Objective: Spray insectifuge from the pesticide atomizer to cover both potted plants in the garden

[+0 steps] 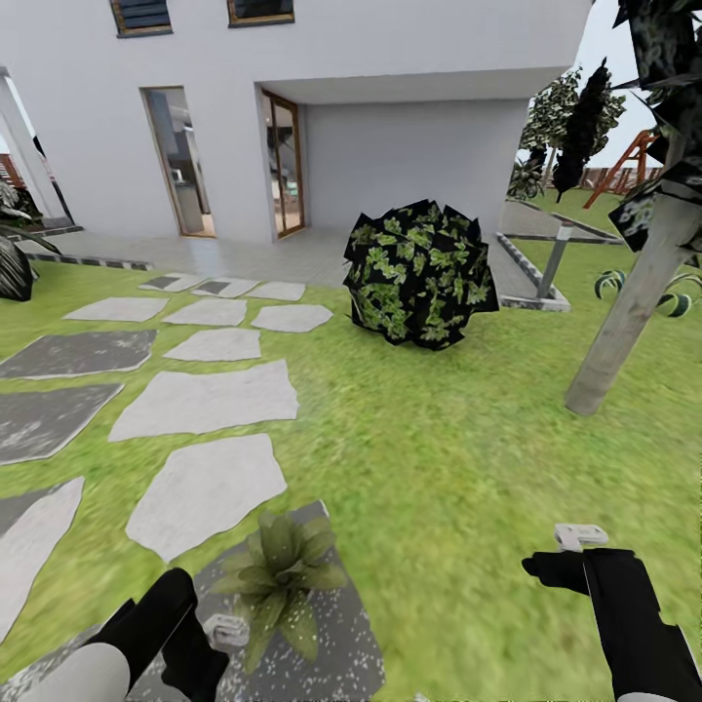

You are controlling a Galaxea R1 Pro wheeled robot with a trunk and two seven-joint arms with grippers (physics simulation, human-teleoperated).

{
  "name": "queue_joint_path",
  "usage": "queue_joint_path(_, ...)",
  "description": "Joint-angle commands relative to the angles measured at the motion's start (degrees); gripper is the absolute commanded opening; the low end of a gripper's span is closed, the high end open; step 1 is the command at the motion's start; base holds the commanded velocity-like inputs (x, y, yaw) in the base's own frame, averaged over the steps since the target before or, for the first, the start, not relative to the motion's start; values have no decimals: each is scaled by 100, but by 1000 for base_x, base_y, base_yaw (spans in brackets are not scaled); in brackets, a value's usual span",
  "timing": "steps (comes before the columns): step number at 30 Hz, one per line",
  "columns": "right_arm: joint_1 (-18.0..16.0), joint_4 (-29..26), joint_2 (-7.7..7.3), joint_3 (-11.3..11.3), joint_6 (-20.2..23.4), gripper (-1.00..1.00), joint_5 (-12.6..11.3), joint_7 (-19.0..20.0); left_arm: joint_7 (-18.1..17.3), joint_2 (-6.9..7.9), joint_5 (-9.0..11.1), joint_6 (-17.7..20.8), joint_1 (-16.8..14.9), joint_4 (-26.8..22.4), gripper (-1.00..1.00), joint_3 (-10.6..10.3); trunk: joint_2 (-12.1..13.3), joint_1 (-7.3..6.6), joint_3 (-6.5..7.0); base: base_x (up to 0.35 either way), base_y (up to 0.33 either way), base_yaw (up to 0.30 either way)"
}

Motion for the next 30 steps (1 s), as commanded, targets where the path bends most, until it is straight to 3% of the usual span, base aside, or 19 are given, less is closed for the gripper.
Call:
queue_joint_path(1, -4, -7, 1, -6, 11, 100, 60, 57, -60, 4, -49, 10, 3, -8, -100, -75, -3, -1, -5, -36, 0, 0)
queue_joint_path(4, -4, -7, 1, -6, 11, 100, 60, 57, -61, 4, -47, 11, 42, -10, -100, -165, -3, -1, -5, -12, 0, 0)
queue_joint_path(16, -4, -1, 1, 1, 11, 100, 60, 57, -37, 13, -81, 13, 25, -15, -100, -199, -3, -1, -5, -1, 43, 0)
queue_joint_path(18, -4, 1, 1, 2, 11, 100, 59, 57, -35, 16, -113, 13, -56, -21, -100, -330, -3, -1, -5, 0, 24, 0)
queue_joint_path(21, -4, 2, 1, 2, 11, 100, 60, 56, -47, 14, -128, 13, -307, -22, -100, -717, -3, -1, -5, 0, 6, 0)
queue_joint_path(30, -4, 2, 1, 2, 11, 100, 61, 56, -52, 13, -206, 21, -631, -16, -100, -839, -3, -1, -5, 0, 0, 0)
